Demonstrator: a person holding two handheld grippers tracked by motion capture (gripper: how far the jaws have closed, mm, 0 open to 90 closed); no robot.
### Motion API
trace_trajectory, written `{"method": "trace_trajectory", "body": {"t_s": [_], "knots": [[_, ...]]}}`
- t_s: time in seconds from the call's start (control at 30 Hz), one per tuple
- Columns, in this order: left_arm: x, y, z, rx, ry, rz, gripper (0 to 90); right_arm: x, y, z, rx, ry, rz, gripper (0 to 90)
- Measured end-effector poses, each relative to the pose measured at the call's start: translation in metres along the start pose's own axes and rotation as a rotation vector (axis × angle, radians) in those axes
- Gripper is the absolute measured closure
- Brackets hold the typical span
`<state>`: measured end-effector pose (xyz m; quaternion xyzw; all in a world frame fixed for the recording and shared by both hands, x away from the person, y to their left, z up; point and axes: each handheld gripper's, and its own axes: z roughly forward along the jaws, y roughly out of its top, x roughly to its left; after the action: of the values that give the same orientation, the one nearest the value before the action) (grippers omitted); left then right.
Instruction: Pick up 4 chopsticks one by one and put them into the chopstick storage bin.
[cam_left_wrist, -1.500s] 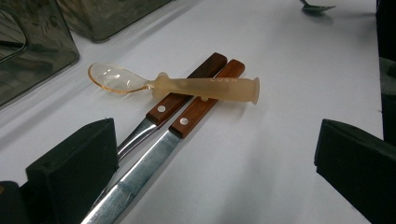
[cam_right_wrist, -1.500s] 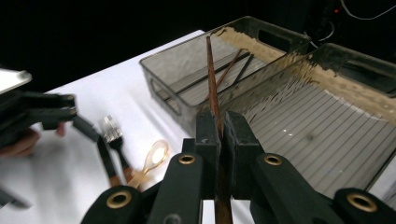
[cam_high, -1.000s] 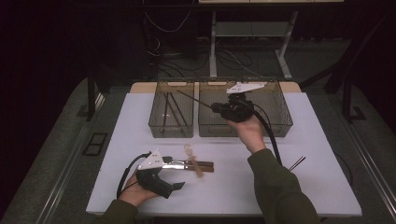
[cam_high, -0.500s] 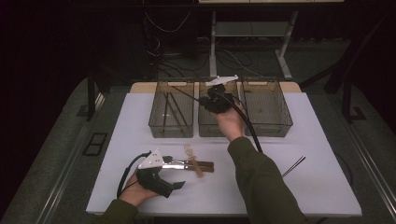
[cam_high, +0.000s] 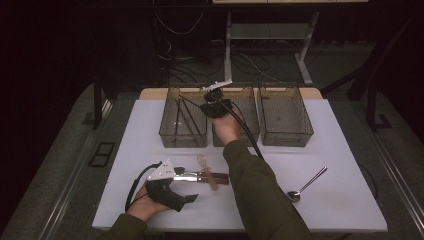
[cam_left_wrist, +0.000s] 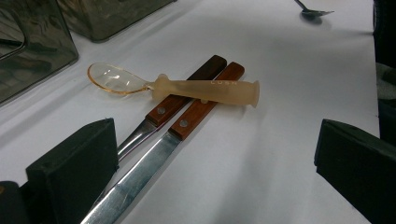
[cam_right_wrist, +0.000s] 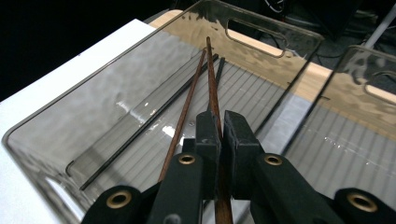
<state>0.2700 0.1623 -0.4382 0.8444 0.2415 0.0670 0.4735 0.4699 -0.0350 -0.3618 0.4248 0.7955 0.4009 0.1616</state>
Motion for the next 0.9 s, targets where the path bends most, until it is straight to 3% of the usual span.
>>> {"method": "trace_trajectory", "body": {"t_s": [0.5,0.7,0.9], "knots": [[0.000,0.001,-0.001,-0.008,-0.010,0.002,0.0,0.015,0.010,0.041,0.061,-0.049,-0.001,84.0],[0.001,0.000,-0.002,-0.014,-0.008,0.003,0.0,0.015,0.012,0.041,0.047,-0.054,-0.016,63.0],[0.000,0.000,-0.003,-0.015,-0.003,0.008,0.0,0.011,0.010,0.024,0.048,0.002,-0.027,48.3]]}}
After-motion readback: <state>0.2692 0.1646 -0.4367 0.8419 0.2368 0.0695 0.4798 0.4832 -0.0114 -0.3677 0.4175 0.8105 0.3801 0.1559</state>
